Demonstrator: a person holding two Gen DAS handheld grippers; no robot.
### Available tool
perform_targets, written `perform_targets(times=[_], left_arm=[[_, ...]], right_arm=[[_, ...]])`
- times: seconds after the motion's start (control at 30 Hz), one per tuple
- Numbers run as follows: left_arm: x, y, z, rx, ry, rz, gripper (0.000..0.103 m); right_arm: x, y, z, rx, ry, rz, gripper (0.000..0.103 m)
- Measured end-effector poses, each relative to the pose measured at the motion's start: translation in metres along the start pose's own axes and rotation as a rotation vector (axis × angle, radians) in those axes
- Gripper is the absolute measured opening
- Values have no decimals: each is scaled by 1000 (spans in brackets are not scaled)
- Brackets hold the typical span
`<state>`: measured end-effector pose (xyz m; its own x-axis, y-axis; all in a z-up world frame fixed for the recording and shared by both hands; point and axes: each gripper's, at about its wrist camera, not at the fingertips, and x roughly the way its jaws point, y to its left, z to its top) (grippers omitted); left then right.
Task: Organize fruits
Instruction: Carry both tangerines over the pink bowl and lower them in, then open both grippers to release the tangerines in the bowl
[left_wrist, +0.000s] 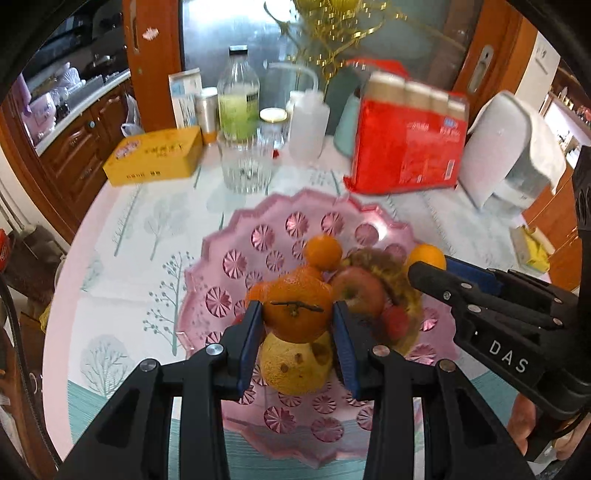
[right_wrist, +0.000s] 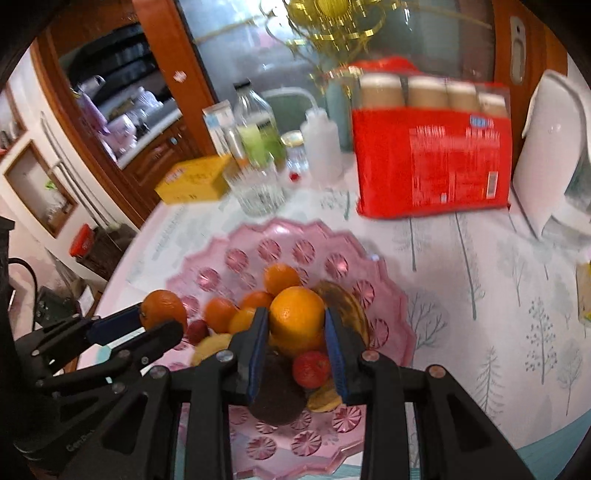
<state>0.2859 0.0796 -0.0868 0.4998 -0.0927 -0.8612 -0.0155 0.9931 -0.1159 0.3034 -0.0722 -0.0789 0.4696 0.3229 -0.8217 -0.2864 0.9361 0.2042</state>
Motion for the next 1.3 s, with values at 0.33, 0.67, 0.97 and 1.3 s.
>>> perform_targets(times=[0.33, 0.67, 0.97, 1.3], left_arm=[[29, -8, 0, 33, 51, 17, 38], [17, -20, -3, 67, 29, 65, 67], [-6, -20, -7, 50, 18, 68, 91], [-49, -41, -24, 77, -26, 73, 98]], right_arm=[[28, -11, -5, 19, 78, -19, 32], [12, -15, -11, 23, 40, -31, 45], [-16, -23, -22, 50, 19, -48, 45], [-74, -27, -45, 85, -35, -80, 56]])
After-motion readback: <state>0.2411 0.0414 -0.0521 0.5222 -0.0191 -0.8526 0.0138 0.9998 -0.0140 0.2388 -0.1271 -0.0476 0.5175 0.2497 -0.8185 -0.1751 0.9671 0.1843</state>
